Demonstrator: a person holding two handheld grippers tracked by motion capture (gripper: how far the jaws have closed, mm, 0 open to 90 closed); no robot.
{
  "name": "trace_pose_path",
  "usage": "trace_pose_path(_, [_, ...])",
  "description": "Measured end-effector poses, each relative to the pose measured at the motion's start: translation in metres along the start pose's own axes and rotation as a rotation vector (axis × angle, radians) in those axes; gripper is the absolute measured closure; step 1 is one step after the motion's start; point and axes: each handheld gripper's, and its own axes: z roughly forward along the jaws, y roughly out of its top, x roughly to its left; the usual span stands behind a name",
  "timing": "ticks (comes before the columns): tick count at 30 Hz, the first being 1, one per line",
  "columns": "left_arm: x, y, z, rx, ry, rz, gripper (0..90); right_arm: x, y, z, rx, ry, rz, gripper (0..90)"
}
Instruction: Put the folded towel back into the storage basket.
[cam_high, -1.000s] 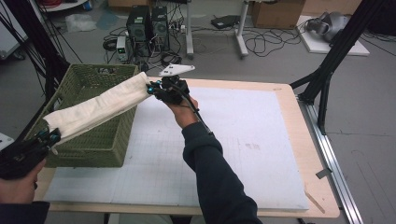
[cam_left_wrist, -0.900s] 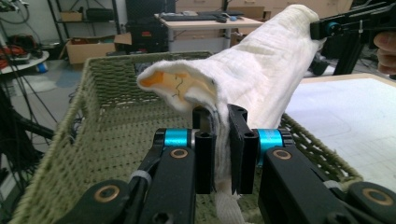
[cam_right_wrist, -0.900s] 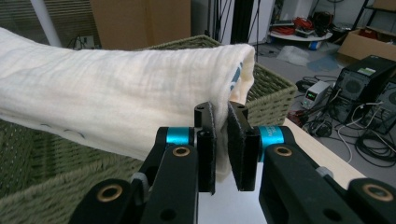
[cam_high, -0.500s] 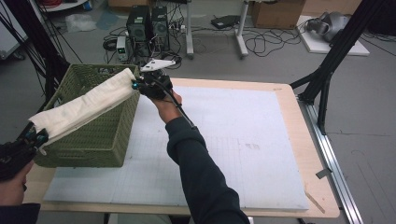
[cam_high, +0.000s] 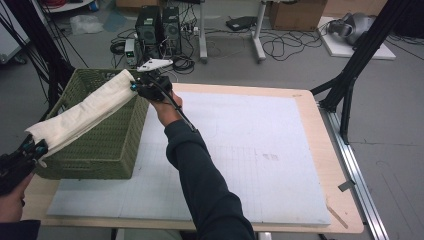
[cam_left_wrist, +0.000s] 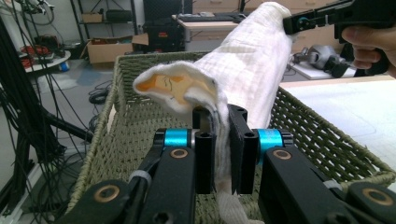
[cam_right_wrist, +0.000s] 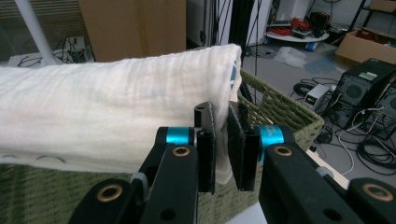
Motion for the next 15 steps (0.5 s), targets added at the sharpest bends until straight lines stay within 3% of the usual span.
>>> trace_pose_path(15, [0.004,-0.004,0.002,-0.003,0.059,0.007,81.9,0.006,0.011,0.033,0.02,-0.027,-0.013,82.5])
